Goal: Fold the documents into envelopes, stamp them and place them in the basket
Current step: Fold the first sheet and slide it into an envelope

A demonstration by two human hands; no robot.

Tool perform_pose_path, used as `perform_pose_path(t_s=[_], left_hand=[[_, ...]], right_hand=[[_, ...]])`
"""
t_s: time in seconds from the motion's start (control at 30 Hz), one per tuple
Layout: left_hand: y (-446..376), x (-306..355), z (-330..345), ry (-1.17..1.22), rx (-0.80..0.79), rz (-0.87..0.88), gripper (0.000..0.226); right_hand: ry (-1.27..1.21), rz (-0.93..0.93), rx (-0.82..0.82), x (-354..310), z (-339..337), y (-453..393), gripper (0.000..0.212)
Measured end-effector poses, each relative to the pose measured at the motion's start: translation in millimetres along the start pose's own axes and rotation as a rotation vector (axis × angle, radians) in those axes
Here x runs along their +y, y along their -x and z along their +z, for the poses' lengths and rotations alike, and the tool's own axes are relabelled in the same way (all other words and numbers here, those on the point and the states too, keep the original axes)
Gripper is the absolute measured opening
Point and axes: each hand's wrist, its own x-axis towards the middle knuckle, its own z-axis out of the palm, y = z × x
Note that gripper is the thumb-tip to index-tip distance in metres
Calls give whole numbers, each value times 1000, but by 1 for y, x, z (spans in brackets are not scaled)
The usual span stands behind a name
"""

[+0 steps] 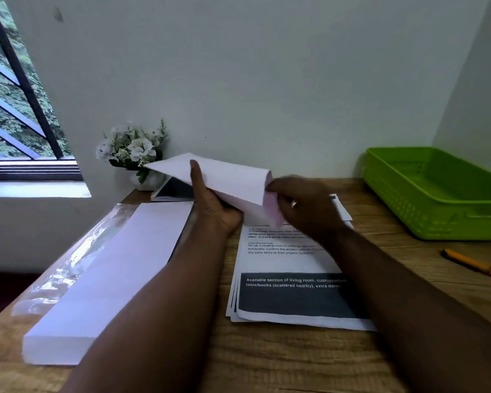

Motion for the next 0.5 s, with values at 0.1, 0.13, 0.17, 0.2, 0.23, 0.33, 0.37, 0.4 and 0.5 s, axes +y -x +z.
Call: perform_pose_path(t_s=[0.1, 0.13, 0.17, 0.2, 0.23, 0.33, 0.37, 0.4, 0.5], left_hand=[[-7, 6, -9, 46, 2, -4, 57], [-6, 6, -10, 52, 4, 3, 56], [-8, 4, -12, 47, -1, 10, 55], [-8, 4, -10, 49, 1, 13, 55], [-8, 4, -10, 54, 1, 8, 55], [-11, 3, -12, 60, -3, 15, 57], [-12, 2, -14, 65, -15, 10, 60], [-13, 2, -16, 68, -28, 5, 64], [-18, 1, -19, 92, -58, -9, 74]], right_hand=[[21, 159, 236, 24, -17, 3, 25], [15, 227, 126, 33, -22, 5, 23], [1, 309, -58, 42, -22, 10, 25], [-20, 388, -271, 48, -21, 16, 34], [-37, 438, -430, 56, -18, 20, 47], [69, 548, -576, 74, -7, 29, 69], [103, 566, -553, 76, -7, 29, 67], [120, 560, -523, 77, -8, 28, 61], [150, 414, -462, 74, -12, 24, 26]])
